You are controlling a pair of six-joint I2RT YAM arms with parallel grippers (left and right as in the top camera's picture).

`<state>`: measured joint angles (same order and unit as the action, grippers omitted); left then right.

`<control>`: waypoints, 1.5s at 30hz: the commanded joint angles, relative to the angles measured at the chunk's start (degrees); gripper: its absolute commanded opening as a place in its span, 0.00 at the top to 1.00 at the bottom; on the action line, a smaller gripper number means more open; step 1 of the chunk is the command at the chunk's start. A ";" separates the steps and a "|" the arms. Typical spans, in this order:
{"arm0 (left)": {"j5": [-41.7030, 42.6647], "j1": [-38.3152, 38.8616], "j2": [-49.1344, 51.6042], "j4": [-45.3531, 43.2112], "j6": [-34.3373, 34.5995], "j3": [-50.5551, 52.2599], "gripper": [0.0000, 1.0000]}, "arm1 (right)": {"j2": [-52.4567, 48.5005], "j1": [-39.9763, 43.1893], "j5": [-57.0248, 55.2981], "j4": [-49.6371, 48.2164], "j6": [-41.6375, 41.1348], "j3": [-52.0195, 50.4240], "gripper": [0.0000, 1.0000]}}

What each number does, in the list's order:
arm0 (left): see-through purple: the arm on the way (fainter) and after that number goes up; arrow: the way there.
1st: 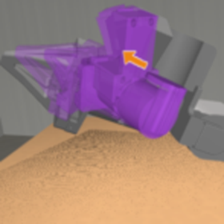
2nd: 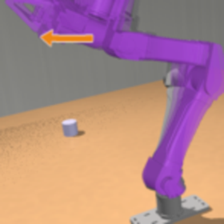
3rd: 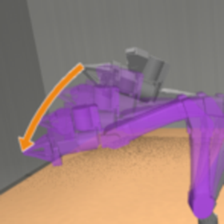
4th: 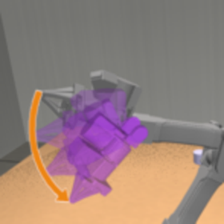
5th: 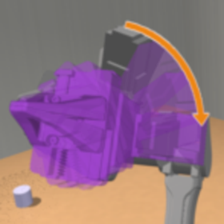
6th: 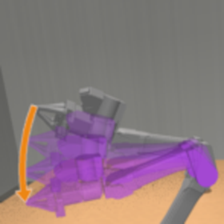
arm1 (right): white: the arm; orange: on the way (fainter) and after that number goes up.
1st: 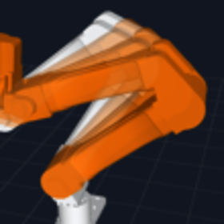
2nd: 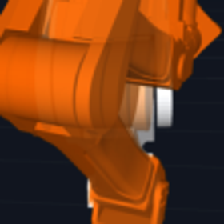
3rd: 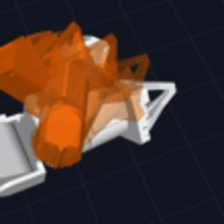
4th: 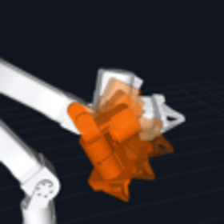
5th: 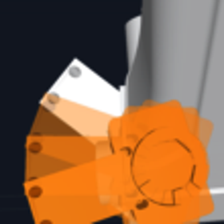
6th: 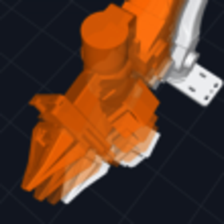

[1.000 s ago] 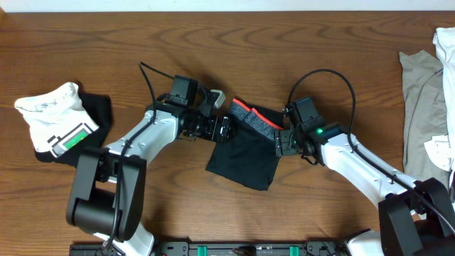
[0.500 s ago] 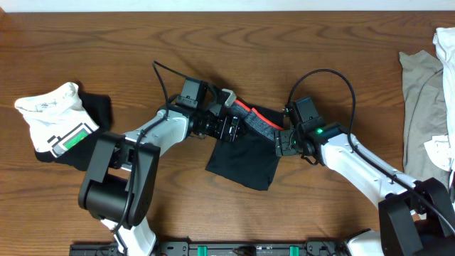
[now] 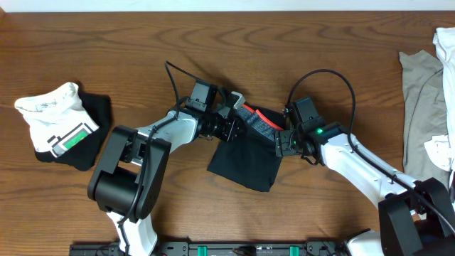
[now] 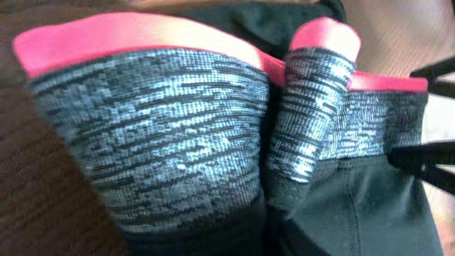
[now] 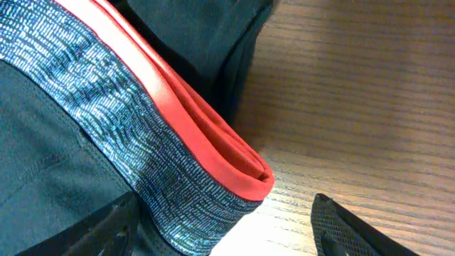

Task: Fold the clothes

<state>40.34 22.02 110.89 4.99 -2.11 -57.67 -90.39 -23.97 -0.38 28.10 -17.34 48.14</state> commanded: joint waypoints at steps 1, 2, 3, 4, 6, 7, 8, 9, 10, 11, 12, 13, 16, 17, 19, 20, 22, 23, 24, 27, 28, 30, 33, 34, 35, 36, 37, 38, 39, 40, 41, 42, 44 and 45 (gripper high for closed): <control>0.11 -0.09 0.68 0.04 -0.17 0.17 0.77 | -0.35 0.46 0.13 0.66 0.98 -0.02 0.26; -0.24 -0.48 0.59 0.07 -0.04 0.13 0.81 | -0.17 0.63 -0.33 1.38 1.09 0.02 0.27; -0.85 -0.79 0.37 0.09 0.66 0.13 0.81 | 0.04 0.85 -0.76 2.14 1.03 0.11 0.29; -1.64 -1.36 -0.09 0.31 1.20 0.13 0.85 | 0.42 1.22 -0.83 2.93 0.98 0.22 0.30; -3.56 -2.69 -1.53 1.33 1.99 0.02 0.88 | 1.84 2.36 -0.94 4.37 -0.02 0.31 0.30; -4.52 -3.41 -2.49 2.10 1.97 -0.07 0.90 | 2.86 3.13 -0.90 4.96 -0.04 0.31 0.30; -5.79 -4.24 -3.56 3.21 1.99 -0.24 0.92 | 3.87 3.80 -0.87 5.53 -0.04 0.28 0.30; -7.76 -5.25 -4.98 4.90 1.97 -0.57 0.92 | 5.11 4.59 -0.90 6.25 0.00 0.28 0.30; -9.79 -6.16 -6.25 6.54 1.95 -0.87 0.92 | 6.25 5.22 -0.90 6.93 0.00 0.28 0.30; -11.87 -7.17 -7.58 8.28 1.90 -1.25 0.92 | 7.41 5.81 -0.90 7.63 0.04 0.28 0.30; -14.23 -8.37 -9.18 10.16 1.88 -1.75 0.94 | 8.72 6.38 -0.90 8.41 0.44 0.28 0.29; -16.24 -9.60 -10.67 12.09 1.68 -2.34 0.94 | 9.92 6.80 -0.92 9.20 0.90 0.28 0.30; -20.68 -13.05 -14.23 17.29 1.70 -4.48 0.94 | 12.85 7.19 -0.96 11.45 2.43 0.28 0.29; -21.68 -14.14 -15.21 18.86 1.73 -5.22 0.94 | 13.51 7.19 -0.92 11.96 2.86 0.28 0.29; -23.21 -16.61 -17.14 22.43 1.70 -7.10 0.94 | 14.62 7.19 -0.98 13.07 2.86 0.28 0.28; -23.93 -17.59 -17.84 23.93 1.68 -7.93 0.94 | 14.93 7.19 -0.96 13.42 2.86 0.28 0.28; -25.09 -19.58 -19.10 26.91 1.07 -9.77 0.94 | 15.19 7.19 -0.94 14.01 2.86 0.28 0.28; -25.09 -20.48 -19.56 28.13 0.46 -10.67 0.94 | 15.19 7.19 -0.92 14.27 2.86 0.28 0.28; -25.11 -21.31 -19.87 29.38 0.04 -11.67 0.94 | 15.17 7.19 -0.92 14.58 2.86 0.28 0.27; -26.86 -23.82 -20.15 33.35 -0.72 -15.21 0.94 | 15.17 7.19 -0.92 14.82 2.84 0.28 0.27; -28.15 -24.74 -20.15 34.58 -0.72 -16.48 0.94 | 15.17 7.19 -0.92 14.86 2.86 0.28 0.27; -30.47 -26.32 -20.15 35.91 -0.92 -18.29 0.94 | 15.17 7.19 -0.92 15.02 2.86 0.28 0.27; -32.48 -28.63 -20.15 37.20 -1.64 -20.85 0.94 | 15.17 7.19 -0.92 15.39 2.86 0.28 0.27; -32.48 -29.31 -20.15 37.57 -2.45 -21.73 0.94 | 15.17 7.19 -0.92 15.43 2.86 0.28 0.27; -32.48 -29.94 -20.15 37.99 -3.10 -22.64 0.94 | 15.17 7.19 -0.92 15.43 2.89 0.28 0.27; -32.48 -30.60 -20.15 38.29 -3.69 -23.63 0.94 | 15.17 7.19 -0.92 15.43 2.86 0.28 0.27; -32.48 -31.17 -20.15 38.49 -3.74 -24.44 0.94 | 15.17 7.19 -0.94 15.43 2.93 0.28 0.26; -32.48 -31.71 -20.15 38.64 -3.72 -25.27 0.94 | 15.17 7.19 -0.94 15.41 3.30 0.28 0.26; -32.48 -32.24 -20.15 38.66 -3.69 -26.05 0.94 | 15.17 7.19 -0.94 15.43 3.41 0.28 0.26; -32.48 -32.65 -20.15 38.64 -3.72 -26.67 0.94 | 15.17 7.19 -0.92 15.41 3.72 0.28 0.26; -32.48 -33.09 -20.15 38.62 -3.72 -27.21 0.94 | 15.17 7.19 -0.94 15.47 3.74 0.28 0.26; -32.48 -33.66 -20.15 38.53 -3.72 -27.78 0.94 | 15.17 7.19 -0.94 15.47 3.72 0.28 0.26; -32.48 -34.84 -20.15 38.42 -3.72 -28.57 0.94 | 15.17 7.19 -0.92 15.45 3.72 0.28 0.26; -32.48 -35.65 -20.15 38.38 -3.69 -28.94 0.94 | 15.17 7.19 -0.94 15.45 3.72 0.28 0.26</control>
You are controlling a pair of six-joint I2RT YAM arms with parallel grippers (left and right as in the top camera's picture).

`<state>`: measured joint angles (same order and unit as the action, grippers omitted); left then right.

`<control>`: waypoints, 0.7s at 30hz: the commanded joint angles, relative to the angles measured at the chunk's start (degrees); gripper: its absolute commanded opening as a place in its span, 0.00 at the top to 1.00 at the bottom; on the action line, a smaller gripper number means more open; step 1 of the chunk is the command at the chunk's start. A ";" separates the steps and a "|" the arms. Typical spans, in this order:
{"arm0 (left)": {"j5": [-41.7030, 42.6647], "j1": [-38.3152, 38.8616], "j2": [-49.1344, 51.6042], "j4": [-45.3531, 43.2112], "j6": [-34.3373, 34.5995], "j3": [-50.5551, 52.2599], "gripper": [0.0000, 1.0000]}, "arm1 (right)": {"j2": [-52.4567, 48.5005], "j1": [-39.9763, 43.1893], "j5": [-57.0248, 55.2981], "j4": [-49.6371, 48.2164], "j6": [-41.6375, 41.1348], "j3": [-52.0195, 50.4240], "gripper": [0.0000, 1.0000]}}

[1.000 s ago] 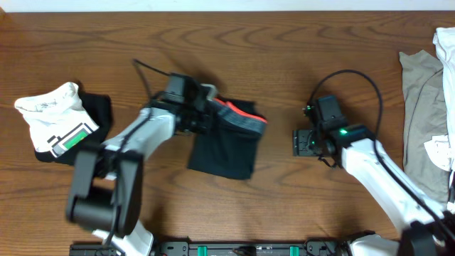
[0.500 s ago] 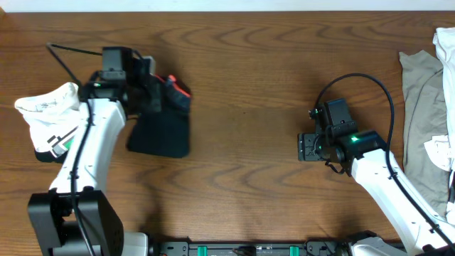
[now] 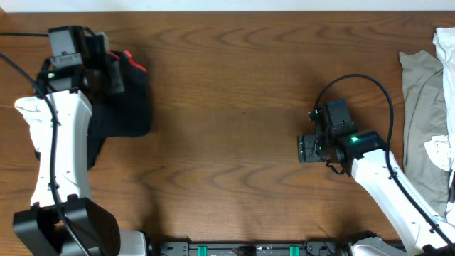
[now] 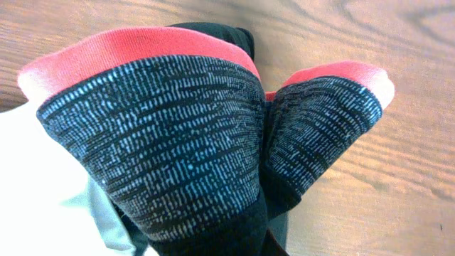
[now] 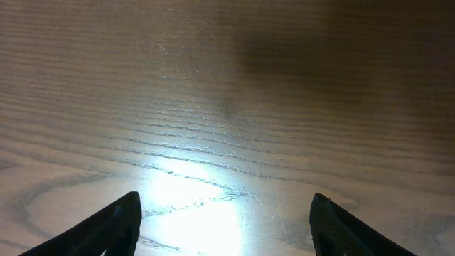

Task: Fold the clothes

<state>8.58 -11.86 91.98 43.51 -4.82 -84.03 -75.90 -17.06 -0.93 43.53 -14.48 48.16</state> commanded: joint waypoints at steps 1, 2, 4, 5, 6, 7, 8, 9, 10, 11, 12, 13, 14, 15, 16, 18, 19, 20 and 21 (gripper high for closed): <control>-0.72 -2.49 -1.25 -0.33 -0.98 -2.73 0.94 | 0.68 0.28 -0.39 0.02 0.85 0.26 0.26; -0.72 -3.28 -1.25 -0.55 -0.96 -2.82 0.94 | 0.68 0.28 -0.39 0.02 0.85 0.26 0.26; -0.72 -5.09 -1.25 -1.09 -0.94 -2.84 0.94 | 0.68 0.28 -0.39 0.04 0.85 0.26 0.26; -0.72 -6.10 -1.25 -1.31 -0.94 -2.84 0.94 | 0.68 0.28 -0.39 0.04 0.85 0.26 0.26; -0.70 -6.97 -1.25 -1.49 -0.90 -2.84 0.94 | 0.68 0.28 -0.37 0.04 0.85 0.26 0.25; -0.70 -7.91 -1.25 -1.84 -0.68 -2.84 0.94 | 0.68 0.28 -0.37 0.04 0.85 0.26 0.25; -0.66 -8.68 -1.25 -2.25 -0.48 -2.84 0.94 | 0.68 0.28 -0.37 0.04 0.83 0.26 0.25; -0.48 -9.31 -1.25 -2.62 -0.48 -2.84 0.94 | 0.68 0.28 -0.37 0.04 0.85 0.26 0.26; -0.28 -9.92 -1.25 -2.89 -0.24 -2.84 0.94 | 0.68 0.28 -0.37 0.04 0.85 0.26 0.25; -0.24 -10.43 -1.25 -3.08 0.26 -2.84 0.94 | 0.68 0.28 -0.37 0.04 0.85 0.26 0.25; -0.26 -10.91 -1.25 -3.26 0.90 -2.84 0.94 | 0.68 0.28 -0.39 0.04 0.85 0.26 0.25; -0.26 -11.34 -1.25 -3.30 1.57 -2.84 0.94 | 0.68 0.28 -0.37 0.04 0.85 0.26 0.25; -0.24 -11.82 -1.25 -3.34 2.25 -2.84 0.94 | 0.68 0.28 -0.37 0.04 0.85 0.26 0.25; -0.26 -12.24 -1.25 -3.43 2.58 -2.84 0.94 | 0.68 0.28 -0.37 0.11 0.85 0.26 0.25; -0.24 -12.66 -1.25 -3.48 2.58 -2.84 0.94 | 0.68 0.28 -0.37 0.22 0.85 0.26 0.25; -0.26 -13.33 -1.22 -3.45 2.56 -2.84 0.94 | 0.68 0.28 -0.39 0.48 0.85 0.26 0.25; -0.28 -13.68 -1.20 -3.45 2.54 -2.82 0.94 | 0.68 0.28 -0.37 0.57 0.85 0.26 0.25; -0.31 -14.05 -1.16 -3.45 2.51 -2.82 0.94 | 0.68 0.28 -0.37 0.63 0.85 0.26 0.25; -0.31 -14.43 -1.11 -3.50 2.51 -2.82 0.94 | 0.68 0.28 -0.37 0.68 0.85 0.26 0.25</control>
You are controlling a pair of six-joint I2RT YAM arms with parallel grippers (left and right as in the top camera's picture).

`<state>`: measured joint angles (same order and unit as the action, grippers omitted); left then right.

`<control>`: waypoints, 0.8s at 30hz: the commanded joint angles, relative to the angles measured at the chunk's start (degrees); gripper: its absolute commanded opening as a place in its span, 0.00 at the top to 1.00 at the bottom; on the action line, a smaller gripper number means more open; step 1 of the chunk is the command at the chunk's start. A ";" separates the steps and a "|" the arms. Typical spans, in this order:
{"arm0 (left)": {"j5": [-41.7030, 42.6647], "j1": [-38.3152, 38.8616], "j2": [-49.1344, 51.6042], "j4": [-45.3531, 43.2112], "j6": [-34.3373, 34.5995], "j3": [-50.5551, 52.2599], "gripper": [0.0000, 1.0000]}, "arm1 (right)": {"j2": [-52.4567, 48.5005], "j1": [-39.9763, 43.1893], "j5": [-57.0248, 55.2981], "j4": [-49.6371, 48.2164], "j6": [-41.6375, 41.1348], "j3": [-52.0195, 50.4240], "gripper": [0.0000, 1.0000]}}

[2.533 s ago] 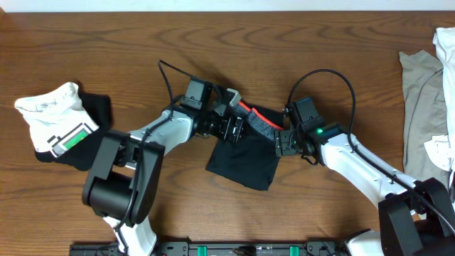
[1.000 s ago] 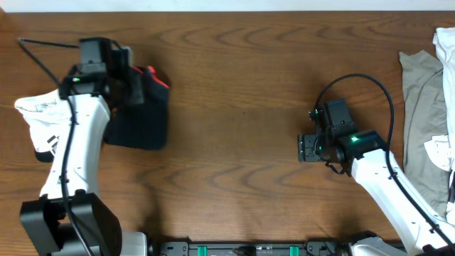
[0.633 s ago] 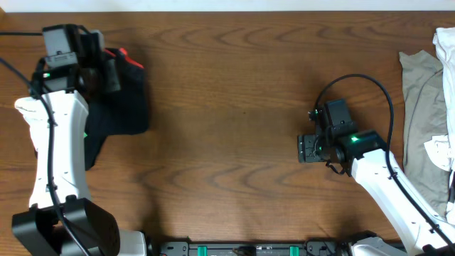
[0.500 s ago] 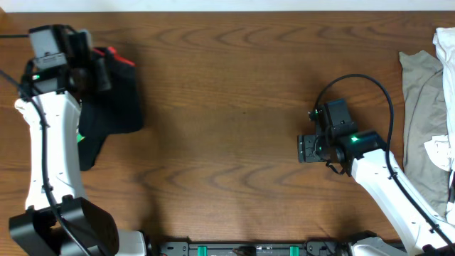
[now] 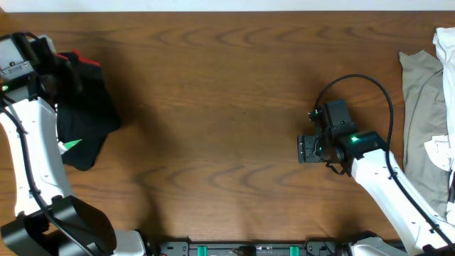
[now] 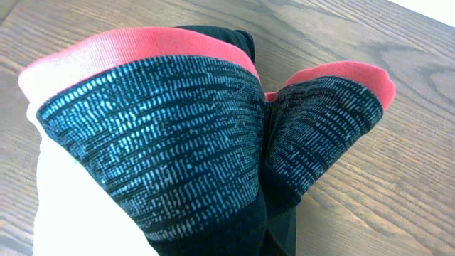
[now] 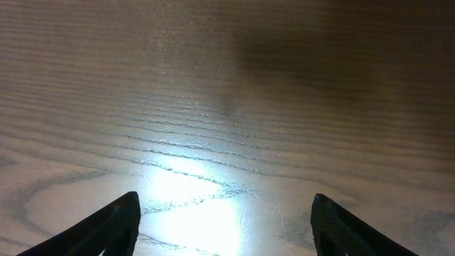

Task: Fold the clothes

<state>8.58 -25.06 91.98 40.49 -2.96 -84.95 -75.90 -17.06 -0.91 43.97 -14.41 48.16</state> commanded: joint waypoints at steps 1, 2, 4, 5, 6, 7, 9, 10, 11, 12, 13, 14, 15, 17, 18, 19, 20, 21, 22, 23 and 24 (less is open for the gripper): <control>-0.31 -1.64 -1.07 -0.52 0.66 -1.90 0.94 | 0.68 0.28 -0.39 0.35 0.79 0.26 0.25; -0.31 -2.03 -1.01 -0.59 0.68 -1.90 0.94 | 0.68 0.28 -0.39 0.48 0.79 0.26 0.25; -0.28 -3.10 -0.90 -0.74 0.68 -1.90 0.94 | 0.68 0.28 -0.39 0.76 0.79 0.26 0.25; -0.31 -3.58 -0.87 -0.83 0.68 -1.90 0.94 | 0.68 0.28 -0.39 0.85 0.76 0.26 0.25; -0.31 -4.02 -0.72 -0.90 0.66 -1.90 0.94 | 0.68 0.28 -0.39 0.94 0.76 0.26 0.25; -0.31 -4.63 -0.55 -0.94 0.68 -1.88 0.94 | 0.68 0.28 -0.39 1.07 0.79 0.26 0.25; -0.28 -5.35 0.00 -0.96 0.68 -1.86 0.94 | 0.68 0.28 -0.39 1.22 0.76 0.26 0.25; -0.28 -5.75 0.57 -0.96 0.66 -1.84 0.94 | 0.68 0.28 -0.39 1.31 0.76 0.26 0.25; -0.28 -6.03 1.25 -1.14 0.66 -1.79 0.94 | 0.68 0.28 -0.39 1.38 0.76 0.26 0.25; -0.28 -6.36 1.99 -1.18 0.68 -1.79 0.94 | 0.68 0.28 -0.39 1.51 0.76 0.26 0.25; -0.28 -6.62 2.73 -1.18 0.68 -1.77 0.94 | 0.68 0.28 -0.39 1.64 0.76 0.26 0.25; -0.28 -6.95 3.67 -1.18 0.70 -1.77 0.94 | 0.68 0.28 -0.39 1.79 0.76 0.26 0.25; -0.28 -7.21 4.44 -1.18 0.70 -1.77 0.94 | 0.68 0.28 -0.39 1.95 0.76 0.26 0.25; -0.28 -7.78 5.84 -1.27 1.16 -1.77 0.94 | 0.68 0.28 -0.39 2.19 0.76 0.26 0.25; -0.26 -8.09 6.34 -1.40 1.33 -1.77 0.94 | 0.68 0.28 -0.39 2.29 0.76 0.26 0.25; -0.28 -8.44 6.84 -1.57 1.36 -1.77 0.94 | 0.68 0.28 -0.39 2.36 0.76 0.26 0.26; -0.28 -8.85 7.13 -1.68 1.36 -1.77 0.94 | 0.68 0.28 -0.39 2.47 0.76 0.26 0.25; -0.28 -9.25 7.32 -1.84 1.36 -1.77 0.94 | 0.68 0.28 -0.39 2.58 0.76 0.26 0.25; -0.28 -9.68 7.37 -1.99 1.36 -1.75 0.94 | 0.68 0.28 -0.39 2.71 0.76 0.26 0.25; -0.28 -10.10 7.39 -1.99 1.36 -1.75 0.94 | 0.68 0.28 -0.39 2.80 0.76 0.26 0.25; -0.28 -10.54 7.39 -1.99 1.36 -1.75 0.94 | 0.68 0.28 -0.39 2.84 0.79 0.26 0.25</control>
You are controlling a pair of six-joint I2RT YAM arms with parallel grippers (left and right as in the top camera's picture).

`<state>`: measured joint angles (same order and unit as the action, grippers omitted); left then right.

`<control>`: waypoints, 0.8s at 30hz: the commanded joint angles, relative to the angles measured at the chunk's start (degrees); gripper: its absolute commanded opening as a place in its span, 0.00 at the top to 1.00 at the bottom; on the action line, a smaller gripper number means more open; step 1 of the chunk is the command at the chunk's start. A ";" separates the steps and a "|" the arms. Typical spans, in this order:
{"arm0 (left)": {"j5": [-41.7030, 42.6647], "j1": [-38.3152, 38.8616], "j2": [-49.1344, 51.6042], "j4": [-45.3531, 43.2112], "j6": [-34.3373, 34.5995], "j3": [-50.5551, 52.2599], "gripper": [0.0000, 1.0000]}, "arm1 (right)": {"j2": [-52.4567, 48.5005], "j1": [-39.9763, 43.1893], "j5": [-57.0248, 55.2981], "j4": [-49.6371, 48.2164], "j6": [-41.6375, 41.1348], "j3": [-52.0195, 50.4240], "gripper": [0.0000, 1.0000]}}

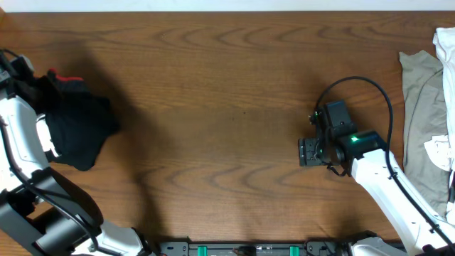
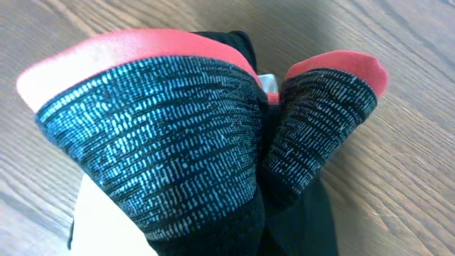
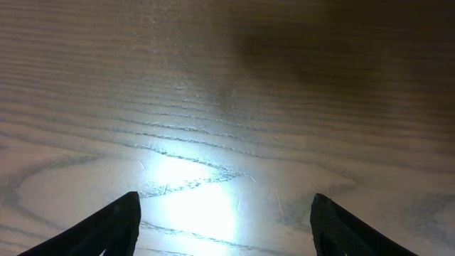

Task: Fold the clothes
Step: 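Lower the folded pants onto the table at left and release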

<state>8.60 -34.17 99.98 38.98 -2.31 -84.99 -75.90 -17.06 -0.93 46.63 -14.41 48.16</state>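
Note:
The folded black shorts (image 1: 79, 126), with a grey waistband (image 2: 163, 135) edged in red, lie at the table's far left, draped over a white garment (image 1: 45, 134). My left gripper (image 1: 39, 82) is shut on the bunched waistband, which fills the left wrist view and hides the fingers. A patch of white cloth (image 2: 106, 231) shows under the waistband. My right gripper (image 1: 311, 151) is open over bare wood at the right of centre. Its fingertips (image 3: 110, 226) have nothing between them.
A heap of unfolded beige and white clothes (image 1: 425, 99) lies along the table's right edge. The wooden table (image 1: 227, 107) stretches between the two arms.
My left gripper has shifted slightly left and lower with the shorts. They now cover the green print of the garment beneath. The right arm has not moved.
Both grippers were at the folded shorts in the table's middle, the left shut on the waistband. Then the left held the shorts at the far left back while the right stood open over bare wood. After that the shorts were over the folded stack, where they now rest.

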 commanded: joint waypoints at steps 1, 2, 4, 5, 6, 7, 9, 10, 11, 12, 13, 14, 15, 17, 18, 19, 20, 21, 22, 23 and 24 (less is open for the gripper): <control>-0.31 -1.92 -0.61 -0.48 0.70 -1.70 0.94 | 0.68 0.28 -0.37 0.15 0.76 0.26 0.25; -0.31 -2.32 -0.61 -0.46 0.70 -1.70 0.94 | 0.68 0.28 -0.37 0.13 0.76 0.26 0.25; -0.31 -3.13 -0.61 -0.22 0.74 -1.70 0.94 | 0.68 0.28 -0.39 0.13 0.76 0.26 0.25; -0.28 -3.45 -0.61 -0.04 0.98 -1.70 0.94 | 0.68 0.28 -0.37 0.13 0.76 0.26 0.26; -0.31 -3.74 -0.61 0.22 1.22 -1.70 0.94 | 0.68 0.28 -0.37 0.13 0.76 0.26 0.25; -0.31 -3.96 -0.61 0.46 1.62 -1.70 0.94 | 0.68 0.28 -0.37 0.15 0.76 0.26 0.26; -0.31 -4.44 -0.61 0.70 2.69 -1.70 0.91 | 0.68 0.28 -0.37 0.28 0.76 0.26 0.25; -0.33 -4.68 -0.61 1.14 2.86 -1.70 0.49 | 0.68 0.28 -0.37 0.35 0.76 0.26 0.25; -0.37 -4.87 -0.61 1.62 2.86 -1.70 0.02 | 0.68 0.28 -0.37 0.46 0.76 0.26 0.25; -0.70 -5.31 -0.61 2.19 3.91 -1.70 0.02 | 0.68 0.28 -0.37 0.55 0.76 0.26 0.25; -1.57 -5.68 -0.61 2.71 5.84 -1.70 0.02 | 0.68 0.28 -0.37 0.59 0.76 0.26 0.25; -2.54 -6.10 -0.61 3.19 7.76 -1.70 0.02 | 0.68 0.28 -0.37 0.59 0.74 0.24 0.25; -2.91 -6.71 -0.61 3.50 9.14 -1.70 0.02 | 0.68 0.28 -0.37 0.57 0.74 0.24 0.25; -2.80 -7.82 -0.61 3.87 10.91 -1.70 0.02 | 0.68 0.28 -0.37 0.57 0.74 0.24 0.25; -2.38 -8.31 -0.61 3.87 11.37 -1.70 0.02 | 0.68 0.28 -0.37 0.57 0.74 0.24 0.25; -1.36 -8.83 -0.61 3.89 11.43 -1.70 0.02 | 0.68 0.28 -0.37 0.57 0.74 0.24 0.25; 0.52 -9.29 -0.61 3.82 11.45 -1.70 0.02 | 0.68 0.28 -0.37 0.57 0.74 0.24 0.25; 2.12 -9.55 -0.61 3.74 11.45 -1.70 0.02 | 0.68 0.28 -0.37 0.55 0.74 0.24 0.25; 4.39 -9.81 -0.61 3.48 11.45 -1.70 0.02 | 0.68 0.28 -0.37 0.55 0.74 0.24 0.25; 7.41 -9.97 -0.63 2.91 11.43 -1.70 0.02 | 0.68 0.28 -0.37 0.55 0.74 0.24 0.25; 9.62 -9.97 -0.66 2.43 11.41 -1.70 0.02 | 0.66 0.28 -0.37 0.57 0.74 0.24 0.25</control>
<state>10.61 -43.88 99.98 42.11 7.75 -85.01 -75.90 -17.06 -0.93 47.11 -14.41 48.16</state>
